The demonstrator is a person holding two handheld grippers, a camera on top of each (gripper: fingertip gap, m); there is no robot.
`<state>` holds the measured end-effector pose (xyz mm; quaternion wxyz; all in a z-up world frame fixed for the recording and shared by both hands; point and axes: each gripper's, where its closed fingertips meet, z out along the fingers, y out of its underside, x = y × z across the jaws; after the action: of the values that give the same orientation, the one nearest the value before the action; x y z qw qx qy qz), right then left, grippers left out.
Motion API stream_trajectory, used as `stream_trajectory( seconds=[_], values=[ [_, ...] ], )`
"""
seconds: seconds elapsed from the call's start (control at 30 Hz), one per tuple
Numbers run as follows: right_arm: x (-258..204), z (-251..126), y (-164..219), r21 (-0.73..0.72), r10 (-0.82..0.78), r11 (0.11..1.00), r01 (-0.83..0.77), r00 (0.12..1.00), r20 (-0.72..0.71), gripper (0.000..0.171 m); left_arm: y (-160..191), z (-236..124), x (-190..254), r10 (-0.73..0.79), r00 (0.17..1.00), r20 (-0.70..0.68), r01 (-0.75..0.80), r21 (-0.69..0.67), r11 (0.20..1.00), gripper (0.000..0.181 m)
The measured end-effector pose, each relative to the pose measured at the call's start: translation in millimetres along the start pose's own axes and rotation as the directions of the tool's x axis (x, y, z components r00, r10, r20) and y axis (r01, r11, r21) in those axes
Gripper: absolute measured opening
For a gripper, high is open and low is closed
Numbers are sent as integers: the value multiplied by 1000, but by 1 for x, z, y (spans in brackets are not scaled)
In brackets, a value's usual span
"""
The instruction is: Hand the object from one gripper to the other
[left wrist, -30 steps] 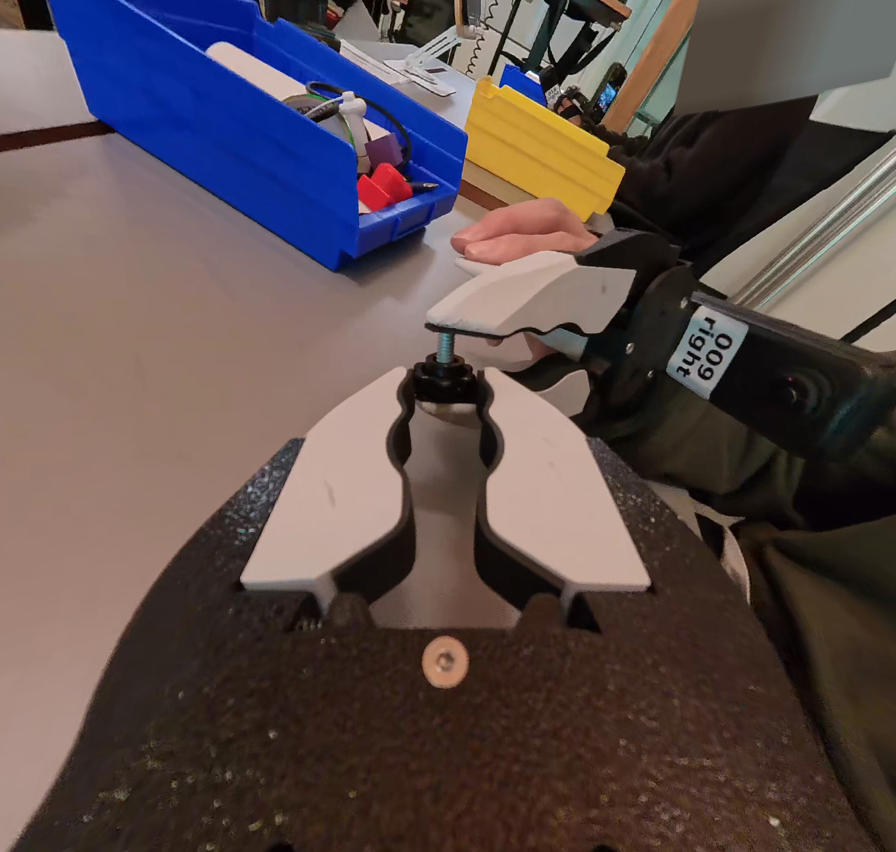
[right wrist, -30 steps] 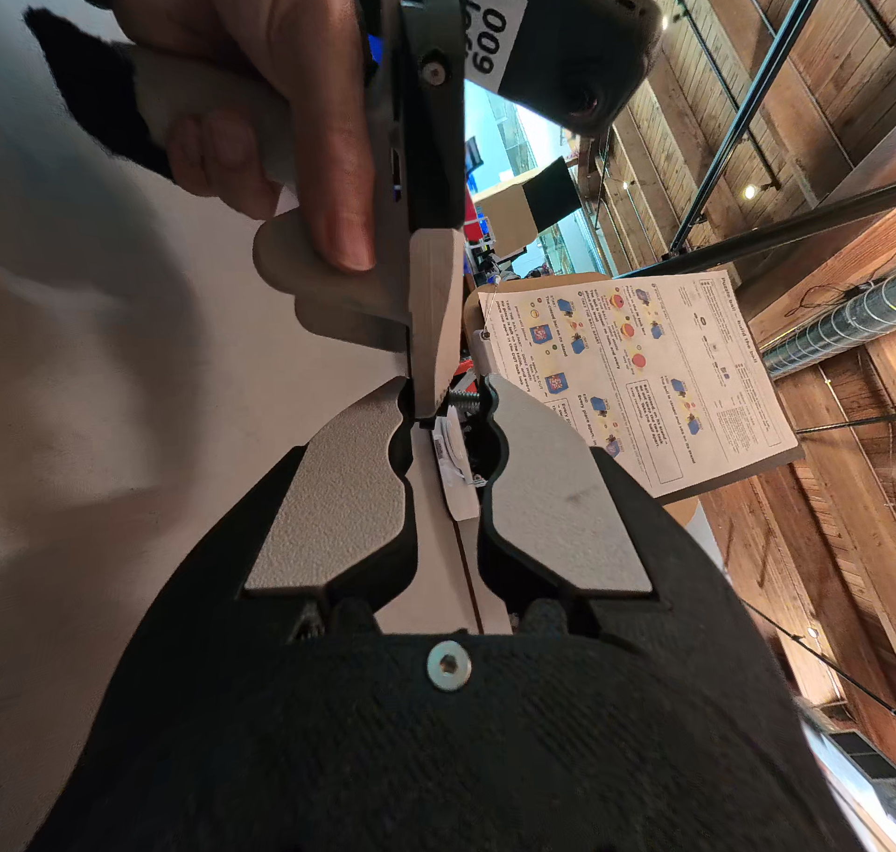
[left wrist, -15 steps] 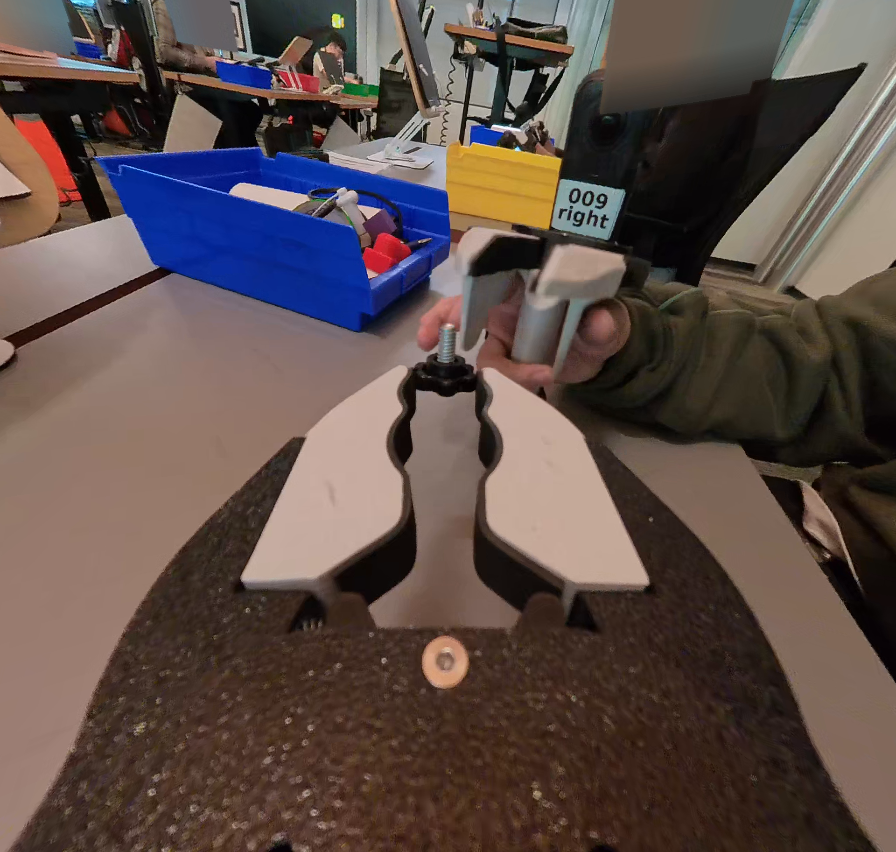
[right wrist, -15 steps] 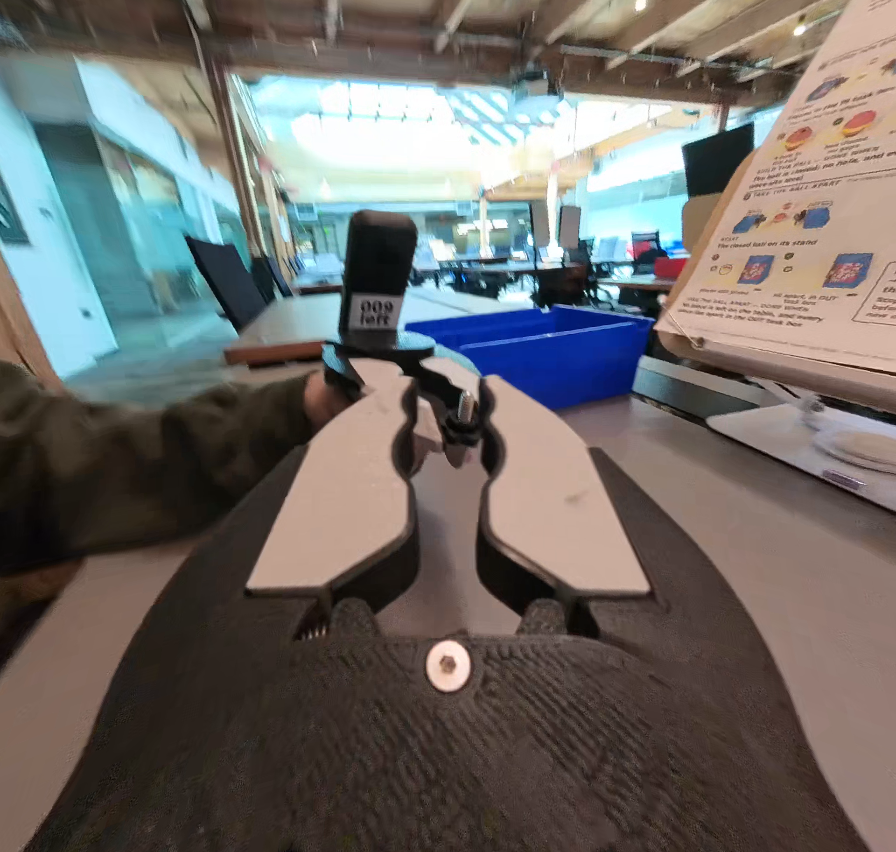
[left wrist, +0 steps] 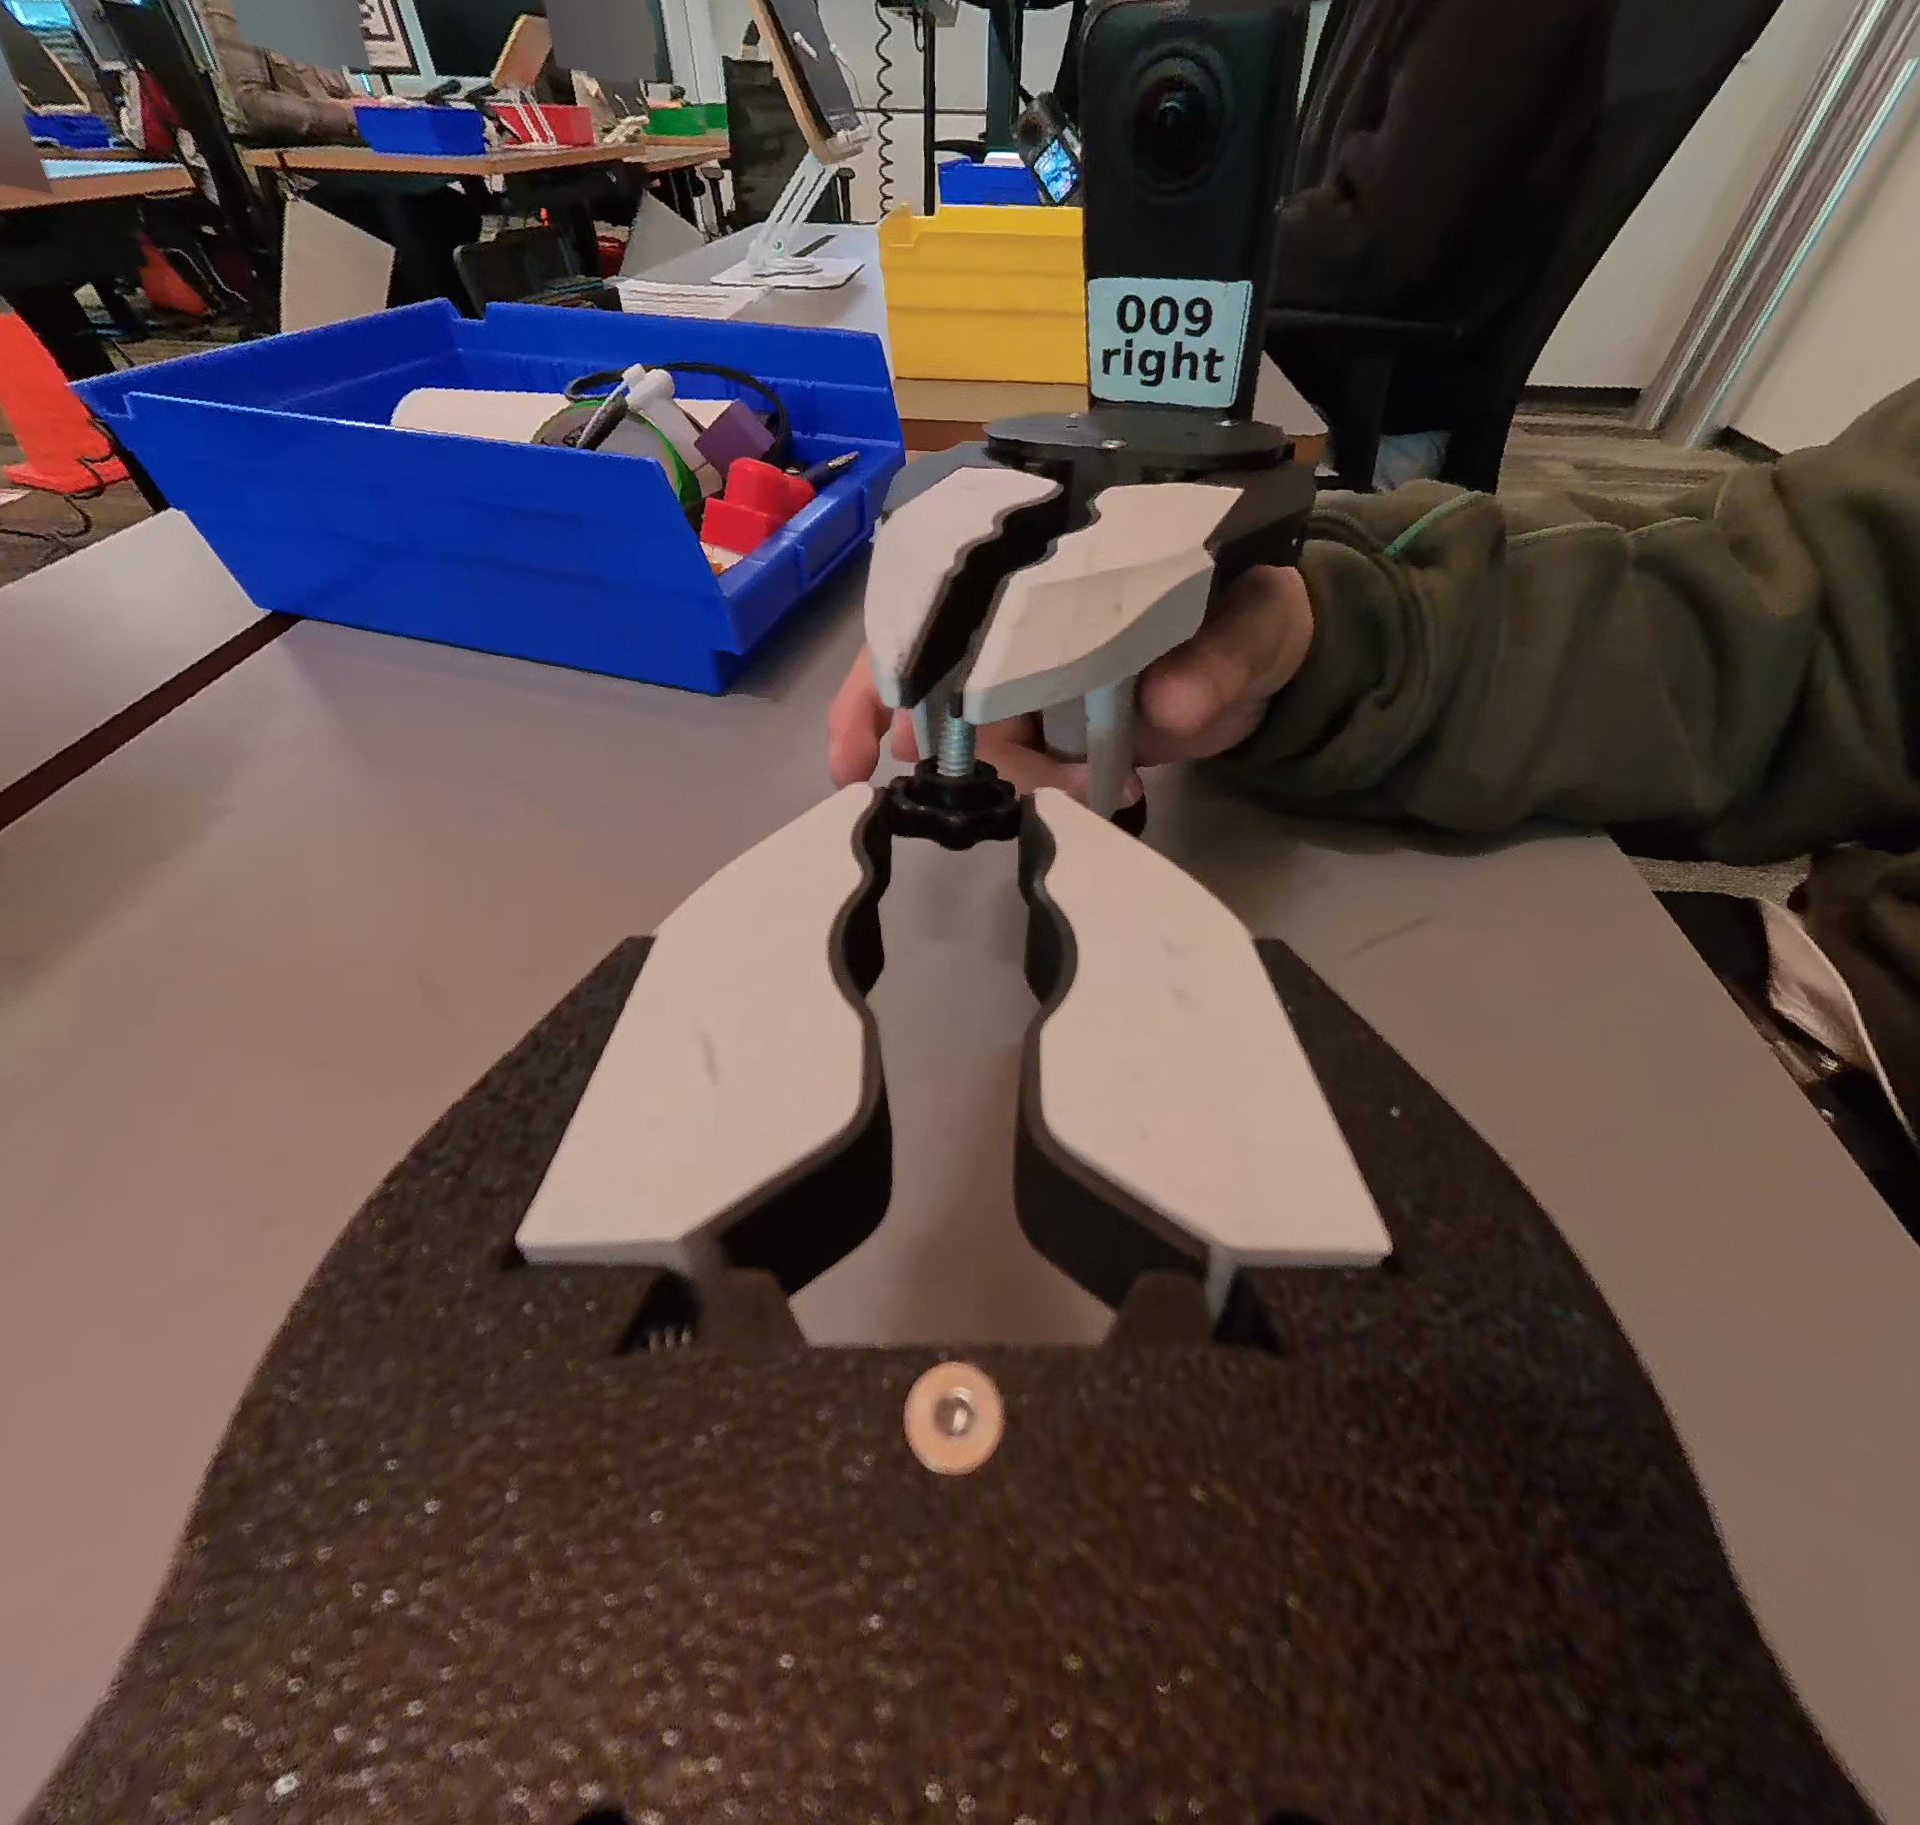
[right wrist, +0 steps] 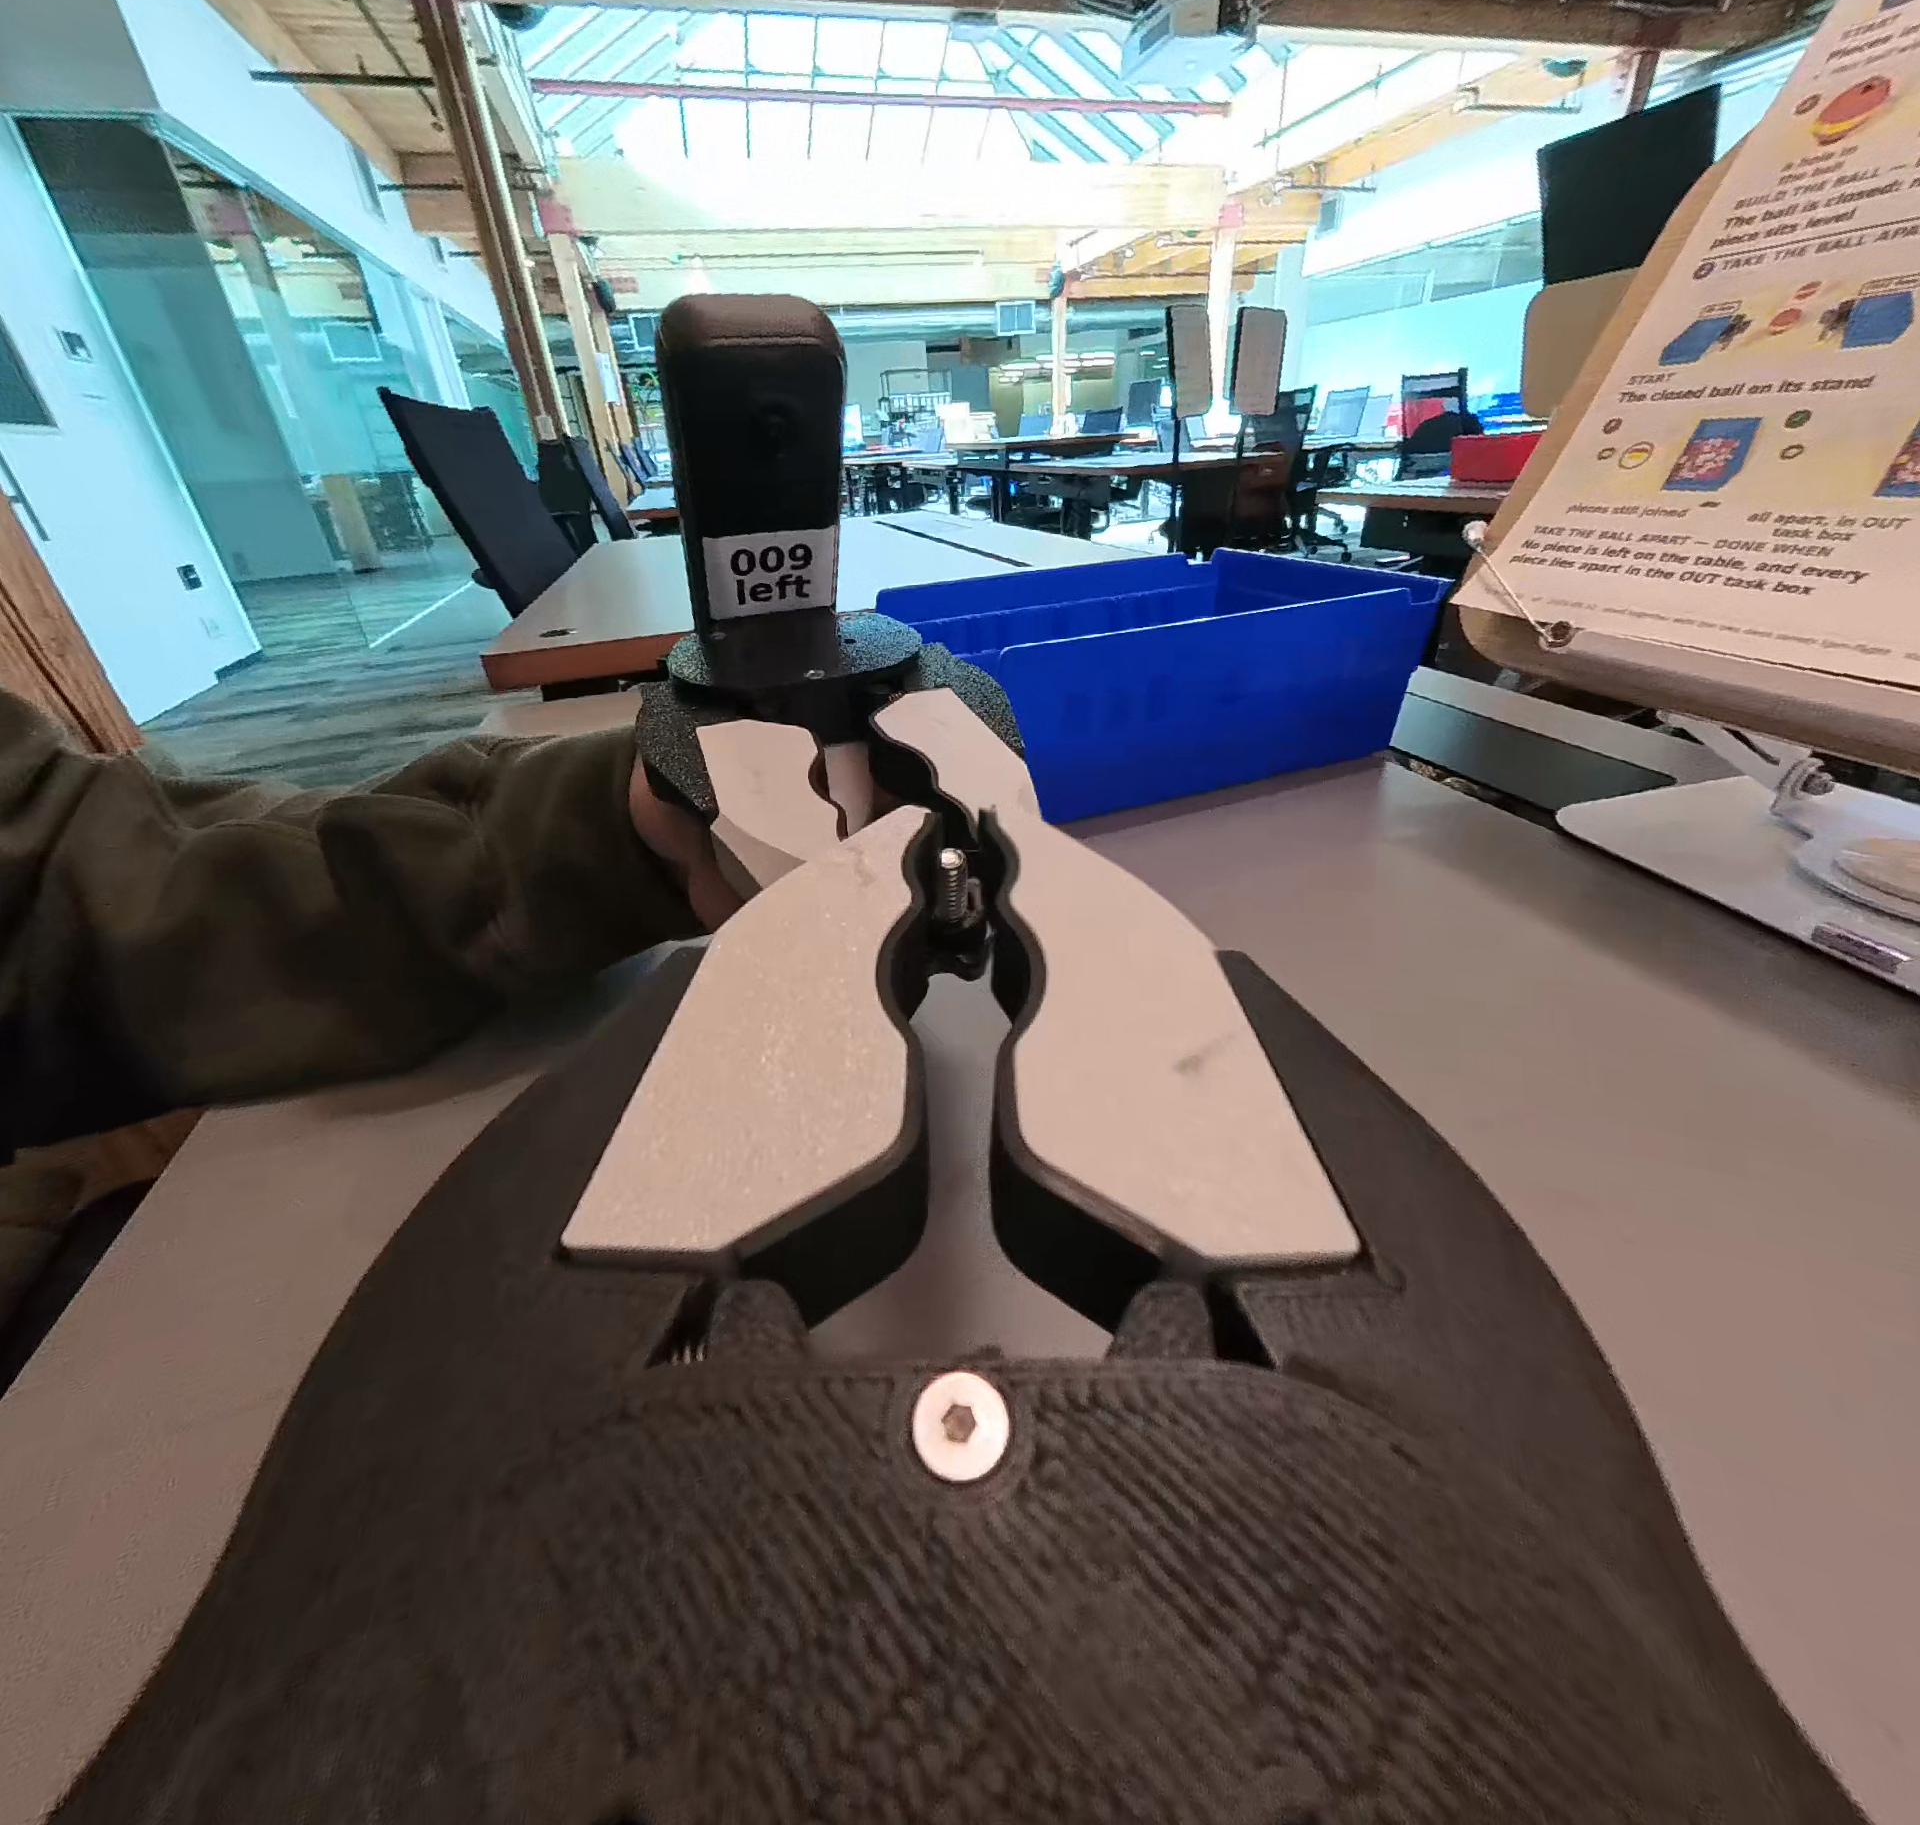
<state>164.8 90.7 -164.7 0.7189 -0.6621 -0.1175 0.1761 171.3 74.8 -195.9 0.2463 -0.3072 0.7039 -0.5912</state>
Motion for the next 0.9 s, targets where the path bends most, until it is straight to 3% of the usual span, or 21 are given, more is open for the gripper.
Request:
stream_trajectory(
  seconds=[0.23,0.33,0.4,0.6,0.67,0.77,0.9],
  values=[
    [2,0,1,-7,-24,1000,24,1000,-13,13,0,-1,0,2,1000,5,-2,-2,1000,23],
    [-3,1,6,-36,-42,998,43,999,14,24,-4,-3,-2,-16,1000,7,16,27,1000,22],
    [-4,2,4,-25,-44,999,44,999,8,6,-3,-3,1,-3,1000,-6,3,24,1000,23],
    [1,2,2,-46,-112,993,110,993,-41,5,-6,-1,-5,-13,999,46,11,36,999,23],
    [16,-3,-5,-34,-144,989,141,977,-159,5,-4,-1,-13,-17,995,98,13,32,999,28],
    [64,-38,-24,-64,-246,968,244,858,-452,5,1,-4,-25,-1,984,177,0,2,1000,41],
    [125,-118,-47,-271,-429,896,351,530,-731,5,-2,-8,-29,-31,980,198,26,29,999,39]
  ],
)
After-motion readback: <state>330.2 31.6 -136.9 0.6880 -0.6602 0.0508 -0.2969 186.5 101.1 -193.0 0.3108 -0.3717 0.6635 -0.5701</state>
